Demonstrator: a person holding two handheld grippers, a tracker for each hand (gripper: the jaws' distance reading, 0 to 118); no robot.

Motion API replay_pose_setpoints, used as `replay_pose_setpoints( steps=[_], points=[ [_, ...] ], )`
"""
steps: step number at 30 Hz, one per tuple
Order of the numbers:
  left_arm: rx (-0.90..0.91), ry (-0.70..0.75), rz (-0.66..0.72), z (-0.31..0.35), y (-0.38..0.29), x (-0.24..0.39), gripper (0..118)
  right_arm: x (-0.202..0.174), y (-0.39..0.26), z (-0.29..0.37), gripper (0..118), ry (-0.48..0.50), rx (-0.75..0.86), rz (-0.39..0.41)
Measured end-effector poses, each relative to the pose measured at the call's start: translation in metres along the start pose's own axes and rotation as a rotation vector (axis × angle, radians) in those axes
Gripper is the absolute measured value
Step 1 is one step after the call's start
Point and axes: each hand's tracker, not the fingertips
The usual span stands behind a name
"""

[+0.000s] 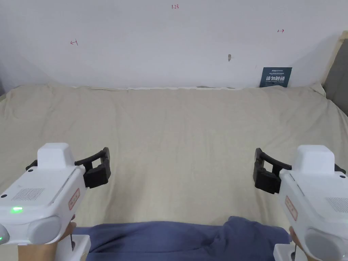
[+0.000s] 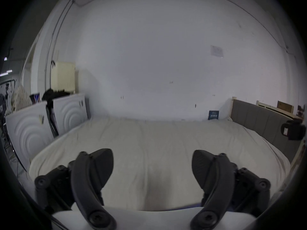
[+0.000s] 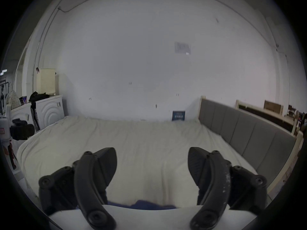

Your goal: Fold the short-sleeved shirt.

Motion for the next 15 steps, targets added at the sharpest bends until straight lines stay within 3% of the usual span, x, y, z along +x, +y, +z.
replay_pose_setpoints(
  steps=[2, 4, 5, 6, 15],
  points=[
    [0.049, -0.023, -0.002, 0.004, 0.005, 0.007, 91, -0.006, 0.006, 0.005, 76, -0.008, 0.041, 0.024],
    [0.085, -0.036, -0.008, 0.007, 0.006, 0.012, 70, -0.01, 0.008, 0.009, 43, -0.01, 0.07, 0.038],
    [0.087, -0.037, -0.008, 0.007, 0.007, 0.014, 34, -0.012, 0.009, 0.01, 9, -0.016, 0.08, 0.048],
    [0.087, -0.031, -0.008, 0.007, 0.006, 0.016, 1, -0.014, 0.009, 0.012, 2, -0.022, 0.084, 0.049],
    [0.062, -0.053, -0.007, 0.007, -0.003, 0.008, 0, -0.013, 0.011, 0.015, 1, -0.024, 0.102, 0.059]
  ],
)
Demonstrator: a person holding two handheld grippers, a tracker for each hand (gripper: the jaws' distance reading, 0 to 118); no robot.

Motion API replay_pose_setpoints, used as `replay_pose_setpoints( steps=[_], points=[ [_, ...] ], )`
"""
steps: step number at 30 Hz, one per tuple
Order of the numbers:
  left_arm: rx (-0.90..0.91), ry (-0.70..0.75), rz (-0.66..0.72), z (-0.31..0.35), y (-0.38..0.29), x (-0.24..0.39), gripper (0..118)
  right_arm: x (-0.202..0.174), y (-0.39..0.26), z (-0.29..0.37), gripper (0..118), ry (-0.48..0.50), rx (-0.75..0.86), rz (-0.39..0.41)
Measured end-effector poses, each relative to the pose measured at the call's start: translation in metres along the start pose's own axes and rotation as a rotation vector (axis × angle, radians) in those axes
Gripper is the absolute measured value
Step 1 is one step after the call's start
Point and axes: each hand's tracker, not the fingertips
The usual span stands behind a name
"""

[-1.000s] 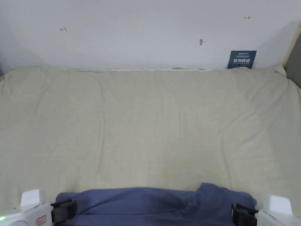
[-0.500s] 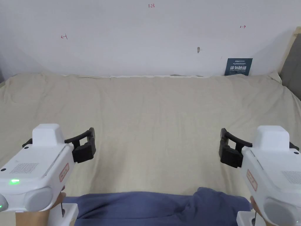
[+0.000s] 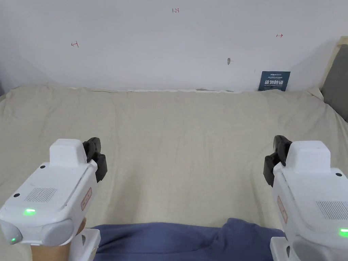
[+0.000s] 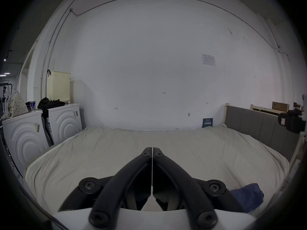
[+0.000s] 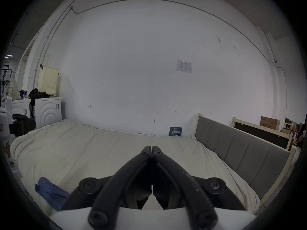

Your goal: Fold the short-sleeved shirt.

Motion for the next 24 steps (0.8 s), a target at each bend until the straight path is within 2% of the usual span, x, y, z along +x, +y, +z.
replay_pose_setpoints(
  steps=[2, 13, 20, 24],
  points=[
    [-0.03, -0.015, 0.012, -0.004, -0.002, -0.007, 0, 0.0, 0.0, -0.001, 1, -0.001, -0.005, 0.0],
    [-0.389, -0.231, 0.384, -0.038, -0.042, -0.106, 1, -0.005, -0.004, -0.011, 1, -0.008, -0.033, 0.016],
    [-0.638, -0.207, 0.526, -0.048, -0.096, -0.16, 1, -0.016, -0.01, -0.022, 1, 0.0, -0.068, 0.032],
    [-0.763, -0.235, 0.667, -0.063, -0.138, -0.198, 6, -0.024, -0.017, -0.031, 1, 0.006, -0.087, 0.03]
  ],
)
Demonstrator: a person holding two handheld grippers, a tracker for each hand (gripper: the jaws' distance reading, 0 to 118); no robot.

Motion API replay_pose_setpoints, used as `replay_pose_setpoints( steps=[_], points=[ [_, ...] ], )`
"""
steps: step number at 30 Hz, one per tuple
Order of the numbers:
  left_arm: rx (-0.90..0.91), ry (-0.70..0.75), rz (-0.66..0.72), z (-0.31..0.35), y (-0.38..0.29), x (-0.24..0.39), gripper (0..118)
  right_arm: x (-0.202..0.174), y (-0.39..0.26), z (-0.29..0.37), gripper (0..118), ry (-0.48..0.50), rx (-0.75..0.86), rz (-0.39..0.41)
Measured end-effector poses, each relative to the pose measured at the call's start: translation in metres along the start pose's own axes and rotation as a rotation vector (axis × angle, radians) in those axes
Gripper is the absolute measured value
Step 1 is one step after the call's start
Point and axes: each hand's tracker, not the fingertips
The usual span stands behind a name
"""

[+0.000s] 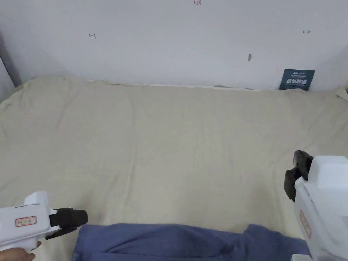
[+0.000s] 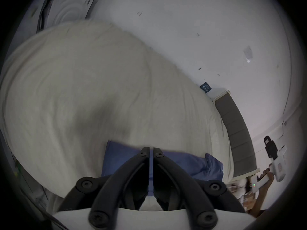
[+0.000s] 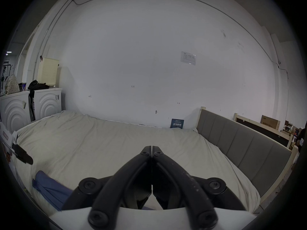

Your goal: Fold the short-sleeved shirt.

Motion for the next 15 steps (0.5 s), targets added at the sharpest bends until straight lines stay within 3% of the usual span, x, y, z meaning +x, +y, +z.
replay_pose_setpoints(
  steps=[1, 5, 6, 11, 15],
  points=[
    [-0.014, -0.006, 0.014, -0.003, -0.003, -0.008, 16, -0.002, -0.001, -0.003, 1, 0.004, -0.011, -0.001],
    [-0.106, 0.03, 0.058, -0.022, -0.011, -0.026, 102, -0.013, -0.007, -0.011, 1, 0.023, -0.044, 0.015],
    [-0.112, 0.058, 0.06, -0.025, -0.015, -0.026, 109, -0.016, -0.008, -0.014, 1, 0.027, -0.053, 0.025],
    [-0.134, 0.052, 0.024, -0.047, -0.024, -0.03, 106, -0.027, -0.012, -0.023, 1, 0.045, -0.083, 0.036],
    [-0.138, 0.054, 0.035, -0.062, -0.036, -0.03, 70, -0.031, -0.015, -0.027, 1, 0.051, -0.096, 0.039]
  ],
)
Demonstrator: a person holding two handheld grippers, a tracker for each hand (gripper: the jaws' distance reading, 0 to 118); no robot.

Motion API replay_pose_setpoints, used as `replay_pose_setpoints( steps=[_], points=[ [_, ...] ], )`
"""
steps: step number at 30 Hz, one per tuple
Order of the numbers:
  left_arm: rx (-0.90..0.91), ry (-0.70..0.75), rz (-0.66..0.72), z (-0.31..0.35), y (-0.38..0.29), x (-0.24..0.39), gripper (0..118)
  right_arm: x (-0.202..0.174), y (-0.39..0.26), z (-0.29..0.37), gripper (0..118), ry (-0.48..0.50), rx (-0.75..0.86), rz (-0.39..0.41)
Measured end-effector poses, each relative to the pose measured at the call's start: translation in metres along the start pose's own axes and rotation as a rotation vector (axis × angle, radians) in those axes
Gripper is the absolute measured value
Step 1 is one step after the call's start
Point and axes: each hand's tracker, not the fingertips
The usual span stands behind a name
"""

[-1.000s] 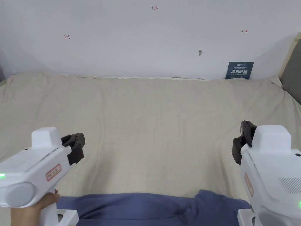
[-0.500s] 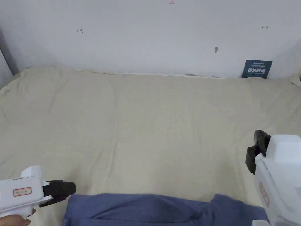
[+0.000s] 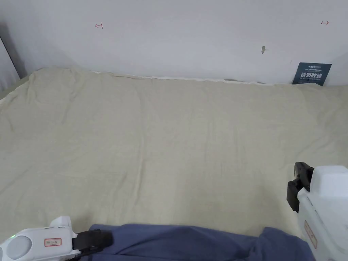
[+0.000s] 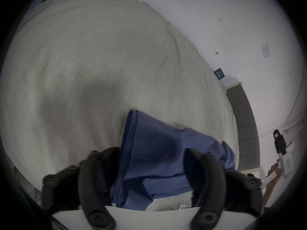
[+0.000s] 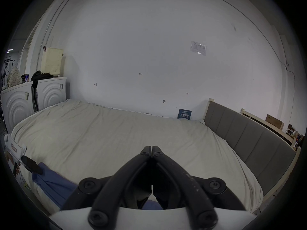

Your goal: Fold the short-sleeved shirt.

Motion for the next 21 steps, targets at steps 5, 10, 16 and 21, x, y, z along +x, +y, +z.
replay_pose_setpoints(
  steps=[5, 10, 16, 21],
  points=[
    [0.003, 0.048, -0.092, -0.005, -0.002, -0.009, 17, 0.0, -0.004, -0.001, 1, 0.005, -0.017, -0.013],
    [0.032, 0.076, -0.115, -0.002, -0.006, 0.009, 11, 0.004, -0.004, 0.003, 1, 0.011, -0.02, -0.033],
    [0.114, 0.087, -0.142, 0.046, 0.011, 0.024, 10, 0.016, 0.001, 0.011, 1, 0.004, 0.009, -0.048],
    [0.18, 0.222, -0.146, 0.085, 0.021, 0.022, 10, 0.027, -0.001, 0.017, 1, -0.001, 0.029, -0.072]
  ],
)
